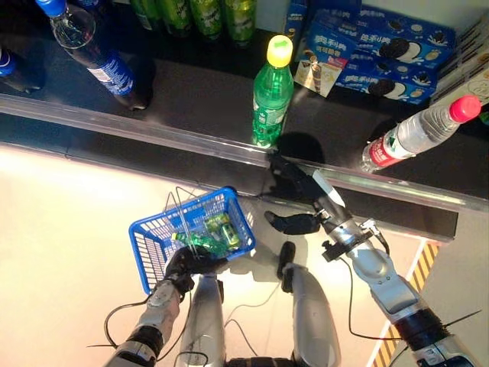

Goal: Pick up the drink and place into the basket.

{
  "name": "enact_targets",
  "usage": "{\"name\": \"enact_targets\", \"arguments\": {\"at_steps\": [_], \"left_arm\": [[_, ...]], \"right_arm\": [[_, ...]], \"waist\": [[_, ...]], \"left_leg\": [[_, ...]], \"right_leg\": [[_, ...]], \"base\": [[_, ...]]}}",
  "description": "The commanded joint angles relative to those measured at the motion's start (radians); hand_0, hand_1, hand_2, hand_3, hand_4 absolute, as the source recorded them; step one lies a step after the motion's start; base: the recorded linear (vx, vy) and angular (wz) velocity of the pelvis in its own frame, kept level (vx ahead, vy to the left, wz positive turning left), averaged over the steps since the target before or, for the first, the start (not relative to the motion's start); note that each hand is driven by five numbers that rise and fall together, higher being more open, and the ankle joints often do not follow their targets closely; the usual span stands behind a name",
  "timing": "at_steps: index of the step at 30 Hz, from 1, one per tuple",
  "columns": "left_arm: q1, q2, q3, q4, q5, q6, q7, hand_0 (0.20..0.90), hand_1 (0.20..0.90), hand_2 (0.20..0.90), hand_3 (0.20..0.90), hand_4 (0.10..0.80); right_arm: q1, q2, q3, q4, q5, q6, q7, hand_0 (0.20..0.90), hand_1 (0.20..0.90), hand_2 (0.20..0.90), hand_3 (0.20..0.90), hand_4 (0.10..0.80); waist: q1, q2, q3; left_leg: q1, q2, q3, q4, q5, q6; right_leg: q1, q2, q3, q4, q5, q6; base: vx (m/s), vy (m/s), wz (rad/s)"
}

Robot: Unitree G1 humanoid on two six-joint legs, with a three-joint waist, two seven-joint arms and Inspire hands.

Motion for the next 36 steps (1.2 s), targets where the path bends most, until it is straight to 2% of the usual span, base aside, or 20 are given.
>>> {"name": "enact_targets", "arguments": {"at_steps": [1, 6, 15, 26, 36], "left_arm": [[0.023, 0.033, 0.007, -0.16, -0.027, -0.127, -0.017, 0.3, 0.3, 0.3, 0.2, 0.1], [0.034, 0.024, 0.011, -0.147, -0.031, -0.14, -0.022, 0.3, 0.3, 0.3, 0.2, 0.1], [0.059, 0.012, 0.017, -0.146, -0.025, -0.15, -0.024, 0.3, 0.3, 0.3, 0.2, 0.1], [0.072, 0.013, 0.024, -0.13, -0.019, -0.148, -0.037, 0.3, 0.3, 0.3, 0.2, 0.1], [0.083, 0.02, 0.022, -0.128, -0.005, -0.125, -0.052, 0.3, 0.3, 0.3, 0.2, 0.1]], "right_arm": [[-0.038, -0.033, -0.053, -0.216, 0.12, -0.086, -0.003, 0.9, 0.9, 0.9, 0.9, 0.8], [-0.025, 0.01, -0.092, -0.233, 0.232, -0.107, -0.016, 0.9, 0.9, 0.9, 0.9, 0.8], [0.003, 0.061, -0.167, -0.239, 0.282, -0.156, -0.067, 0.9, 0.9, 0.9, 0.9, 0.8], [-0.002, 0.065, -0.215, -0.227, 0.306, -0.168, -0.092, 0.9, 0.9, 0.9, 0.9, 0.8], [-0.047, 0.045, -0.241, -0.192, 0.31, -0.13, -0.117, 0.9, 0.9, 0.9, 0.9, 0.8]], "waist": [[-0.005, 0.01, -0.031], [-0.011, 0.015, -0.031], [-0.017, 0.019, -0.033], [-0.013, 0.017, -0.036], [0.001, 0.017, -0.039]], "left_leg": [[-0.044, -0.008, -0.004, 0.088, 0.009, 0.06], [-0.038, -0.003, 0.0, 0.089, 0.011, 0.057], [-0.033, 0.003, 0.006, 0.098, 0.008, 0.058], [-0.031, 0.009, 0.003, 0.114, 0.008, 0.057], [-0.024, 0.016, 0.0, 0.132, 0.01, 0.05]], "right_leg": [[0.115, -0.042, -0.003, -0.113, 0.052, 0.06], [0.125, -0.042, -0.002, -0.113, 0.049, 0.057], [0.134, -0.045, -0.003, -0.11, 0.048, 0.053], [0.151, -0.05, -0.011, -0.107, 0.049, 0.049], [0.182, -0.051, -0.024, -0.111, 0.049, 0.042]], "base": [[0.0, 0.0, 0.0], [0.0, 0.0, 0.0], [0.0, 0.0, 0.0], [0.027, -0.004, 0.0], [0.052, -0.013, 0.01]]}}
